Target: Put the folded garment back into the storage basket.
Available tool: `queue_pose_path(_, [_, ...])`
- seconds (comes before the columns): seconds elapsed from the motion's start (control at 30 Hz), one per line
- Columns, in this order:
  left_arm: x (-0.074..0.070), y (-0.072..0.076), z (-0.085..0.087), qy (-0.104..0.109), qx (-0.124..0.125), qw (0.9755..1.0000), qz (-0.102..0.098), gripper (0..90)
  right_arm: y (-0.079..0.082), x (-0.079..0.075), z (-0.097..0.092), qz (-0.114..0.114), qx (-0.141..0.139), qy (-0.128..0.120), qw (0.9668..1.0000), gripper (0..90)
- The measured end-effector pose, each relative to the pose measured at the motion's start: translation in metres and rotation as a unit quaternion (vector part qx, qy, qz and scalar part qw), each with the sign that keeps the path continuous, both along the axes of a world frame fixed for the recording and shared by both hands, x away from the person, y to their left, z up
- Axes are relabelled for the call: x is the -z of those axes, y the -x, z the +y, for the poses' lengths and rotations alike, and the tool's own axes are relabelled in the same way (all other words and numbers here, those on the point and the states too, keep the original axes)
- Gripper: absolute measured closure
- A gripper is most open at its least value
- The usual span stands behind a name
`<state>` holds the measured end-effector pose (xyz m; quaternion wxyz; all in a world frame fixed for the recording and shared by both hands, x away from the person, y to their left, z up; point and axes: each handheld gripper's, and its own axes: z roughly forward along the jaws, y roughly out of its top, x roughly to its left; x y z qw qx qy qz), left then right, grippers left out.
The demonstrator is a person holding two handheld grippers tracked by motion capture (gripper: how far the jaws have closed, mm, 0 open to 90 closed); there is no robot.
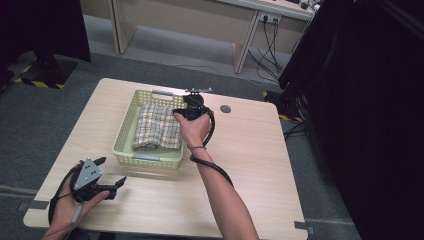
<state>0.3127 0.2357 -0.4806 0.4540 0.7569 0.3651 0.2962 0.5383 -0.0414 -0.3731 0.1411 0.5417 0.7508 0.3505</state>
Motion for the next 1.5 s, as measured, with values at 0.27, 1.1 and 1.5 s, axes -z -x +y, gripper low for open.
queue_pose_path(0.27, [0.000,0.000,0.000,-0.001,-0.001,1.0000,0.000,8.2,0.008,-0.003,-0.016,-0.016,-0.012,-0.003,0.9998,39.6])
queue_pose_path(1.1, [0.000,0.000,0.000,-0.004,-0.003,1.0000,0.001,8.2,0.027,-0.002,-0.046,-0.043,-0.019,-0.024,0.9986,38.6])
queue_pose_path(1.5, [0.000,0.000,-0.001,-0.005,-0.003,1.0000,0.001,8.2,0.036,0.002,-0.055,-0.068,-0.027,-0.013,0.9972,36.0])
